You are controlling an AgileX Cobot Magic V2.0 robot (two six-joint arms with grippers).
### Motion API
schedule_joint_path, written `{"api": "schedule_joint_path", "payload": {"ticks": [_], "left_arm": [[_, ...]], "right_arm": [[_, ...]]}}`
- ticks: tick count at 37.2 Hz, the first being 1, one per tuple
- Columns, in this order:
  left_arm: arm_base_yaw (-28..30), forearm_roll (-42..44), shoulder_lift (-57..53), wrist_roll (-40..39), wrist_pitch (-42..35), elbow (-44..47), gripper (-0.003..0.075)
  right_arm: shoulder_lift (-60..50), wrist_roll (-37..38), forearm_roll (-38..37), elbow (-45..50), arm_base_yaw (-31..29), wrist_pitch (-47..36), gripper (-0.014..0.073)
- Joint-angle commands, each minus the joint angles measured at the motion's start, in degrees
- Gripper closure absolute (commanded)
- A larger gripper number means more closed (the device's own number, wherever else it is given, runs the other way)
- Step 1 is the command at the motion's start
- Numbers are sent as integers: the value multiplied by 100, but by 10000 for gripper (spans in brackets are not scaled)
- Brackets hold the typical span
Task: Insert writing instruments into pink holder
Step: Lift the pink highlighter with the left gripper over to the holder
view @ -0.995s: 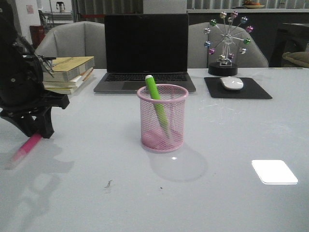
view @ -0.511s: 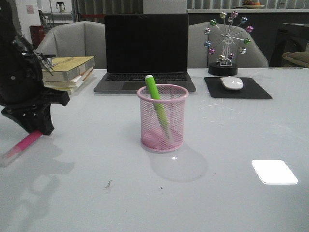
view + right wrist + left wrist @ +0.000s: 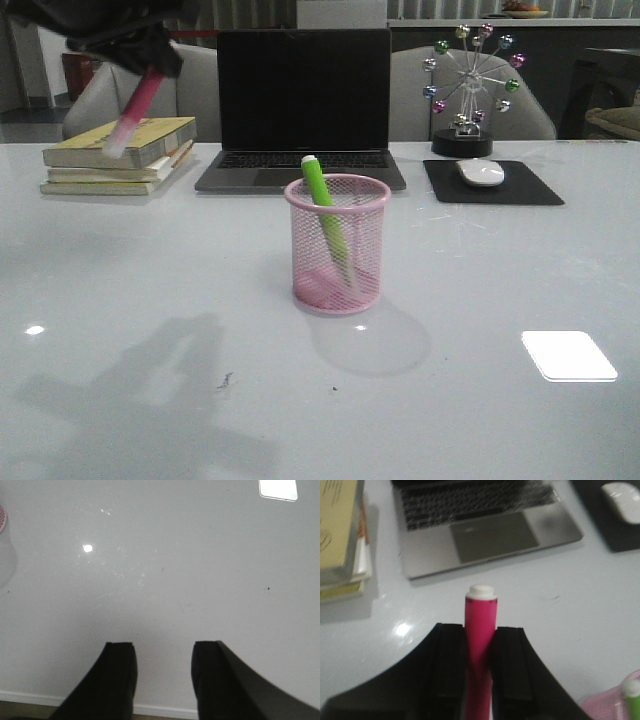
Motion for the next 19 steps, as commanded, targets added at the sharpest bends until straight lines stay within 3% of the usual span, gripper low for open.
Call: {"api": "schedule_joint_path", "payload": {"ticks": [1, 8, 19], "left_arm": [[-419, -85, -333, 11, -926, -141, 626], [-1256, -241, -295, 11, -2680, 215, 618], [-1854, -362, 279, -93, -4269, 626, 618]], "right_arm": [[-27, -37, -29, -162, -47, -325, 205], [-27, -37, -53, -162, -47, -325, 205], [-27, -37, -208, -162, -47, -306, 205]]}}
